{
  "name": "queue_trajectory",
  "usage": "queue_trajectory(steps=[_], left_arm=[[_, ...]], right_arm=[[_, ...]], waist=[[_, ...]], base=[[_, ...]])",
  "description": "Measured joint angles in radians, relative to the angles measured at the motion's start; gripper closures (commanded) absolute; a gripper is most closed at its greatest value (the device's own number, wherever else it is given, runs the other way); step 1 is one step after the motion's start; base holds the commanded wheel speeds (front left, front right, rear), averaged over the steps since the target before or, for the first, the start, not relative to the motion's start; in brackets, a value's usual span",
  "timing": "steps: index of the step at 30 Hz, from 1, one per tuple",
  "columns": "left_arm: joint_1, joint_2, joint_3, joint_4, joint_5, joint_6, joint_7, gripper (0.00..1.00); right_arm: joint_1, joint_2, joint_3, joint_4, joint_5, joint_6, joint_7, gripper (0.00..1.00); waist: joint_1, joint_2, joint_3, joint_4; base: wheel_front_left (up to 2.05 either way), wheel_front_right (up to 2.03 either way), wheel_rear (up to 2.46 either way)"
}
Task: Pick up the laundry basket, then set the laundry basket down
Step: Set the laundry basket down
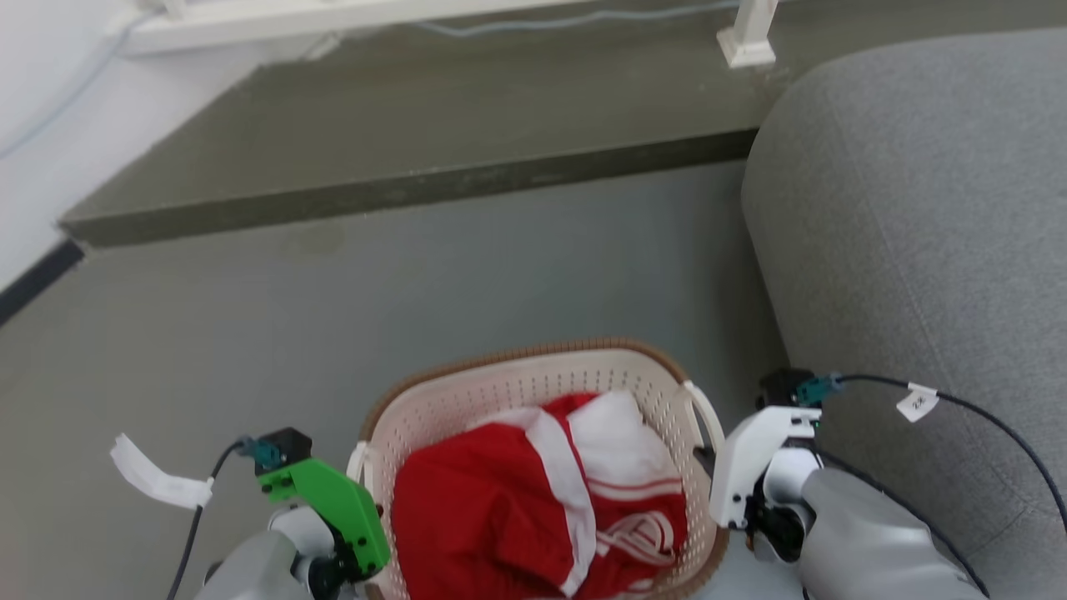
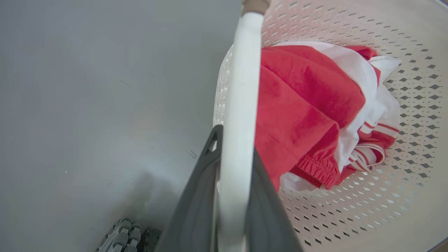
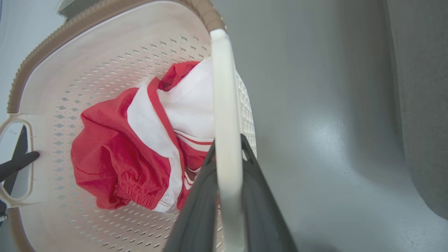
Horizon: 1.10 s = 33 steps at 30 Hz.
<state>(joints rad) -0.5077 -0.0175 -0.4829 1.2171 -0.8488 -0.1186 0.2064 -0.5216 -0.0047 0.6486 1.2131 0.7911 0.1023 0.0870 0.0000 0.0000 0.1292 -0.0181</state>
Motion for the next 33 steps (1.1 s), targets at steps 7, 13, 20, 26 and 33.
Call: queue_trajectory(steps=[7, 13, 20, 26, 33], left_arm=[[-0.057, 0.009, 0.004, -0.014, 0.0, 0.0, -0.028, 1.0], [-0.119, 0.021, 0.005, -0.03, 0.01, 0.0, -0.053, 1.0], [-0.196, 0.035, 0.003, -0.046, 0.019, 0.001, -0.08, 1.0], [-0.262, 0.041, 0.003, -0.063, 0.039, 0.007, -0.103, 1.0], [-0.33, 0.061, 0.002, -0.072, 0.055, 0.007, -0.127, 1.0]], right_arm=[[-0.067, -0.001, 0.006, -0.012, -0.009, -0.017, -0.029, 1.0], [-0.134, -0.003, 0.004, -0.028, -0.011, -0.025, -0.047, 1.0], [-0.212, -0.006, 0.004, -0.039, -0.02, -0.028, -0.075, 1.0], [-0.281, -0.011, 0.0, -0.043, -0.026, -0.034, -0.09, 1.0], [-0.357, -0.01, 0.001, -0.052, -0.044, -0.035, -0.106, 1.0]], waist=[[0.0, 0.0, 0.086, -0.002], [0.0, 0.0, 0.163, -0.006], [0.0001, 0.0, 0.253, -0.012], [0.0001, 0.0, 0.331, -0.014], [0.0002, 0.0, 0.423, -0.015]], base=[[0.0, 0.0, 0.0], [0.0, 0.0, 0.0], [0.0, 0.0, 0.0], [0.0, 0.0, 0.0], [0.0, 0.0, 0.0]])
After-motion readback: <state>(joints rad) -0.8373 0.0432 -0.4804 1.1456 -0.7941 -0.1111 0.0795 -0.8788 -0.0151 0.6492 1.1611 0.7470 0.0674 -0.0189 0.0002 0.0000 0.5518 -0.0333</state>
